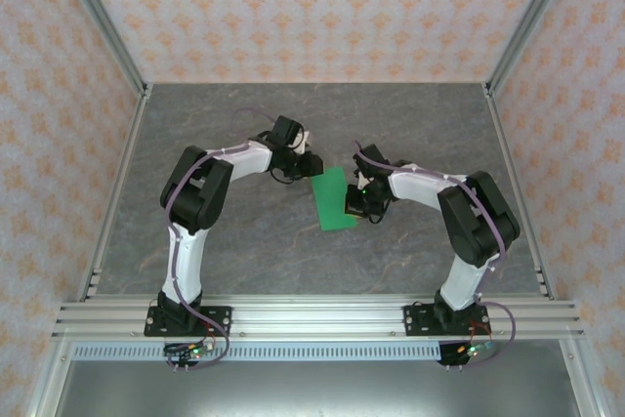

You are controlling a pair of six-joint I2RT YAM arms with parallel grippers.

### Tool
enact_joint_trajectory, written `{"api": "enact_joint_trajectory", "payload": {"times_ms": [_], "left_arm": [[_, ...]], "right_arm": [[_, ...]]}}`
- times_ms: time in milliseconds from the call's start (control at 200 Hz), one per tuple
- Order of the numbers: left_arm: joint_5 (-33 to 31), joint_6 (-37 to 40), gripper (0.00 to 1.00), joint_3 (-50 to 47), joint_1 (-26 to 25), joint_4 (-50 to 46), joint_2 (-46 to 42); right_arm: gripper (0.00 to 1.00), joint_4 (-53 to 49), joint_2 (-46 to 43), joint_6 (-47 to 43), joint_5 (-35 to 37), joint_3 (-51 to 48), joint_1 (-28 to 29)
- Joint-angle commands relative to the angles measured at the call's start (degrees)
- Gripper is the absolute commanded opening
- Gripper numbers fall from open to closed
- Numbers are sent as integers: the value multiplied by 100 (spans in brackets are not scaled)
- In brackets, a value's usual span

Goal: Fold a paper plane with a square sheet of paper (fold left side to right side)
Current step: First fold the square sheet of paper in half at the center of the table.

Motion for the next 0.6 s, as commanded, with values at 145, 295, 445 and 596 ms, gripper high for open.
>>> {"api": "enact_joint_trajectory", "payload": {"times_ms": [145, 295, 445, 596], "left_arm": [[-707, 229, 31, 321, 482, -290, 343], [-642, 296, 33, 294, 567, -357, 65], [-593, 327, 37, 31, 598, -401, -618], [-662, 160, 44, -768, 598, -98, -1630]], "right_arm": [[9, -633, 331, -71, 877, -265, -40], [11, 18, 87, 113, 391, -453, -39], [17, 531, -321, 332, 168, -405, -40], [31, 271, -791, 184, 629, -193, -37]]}}
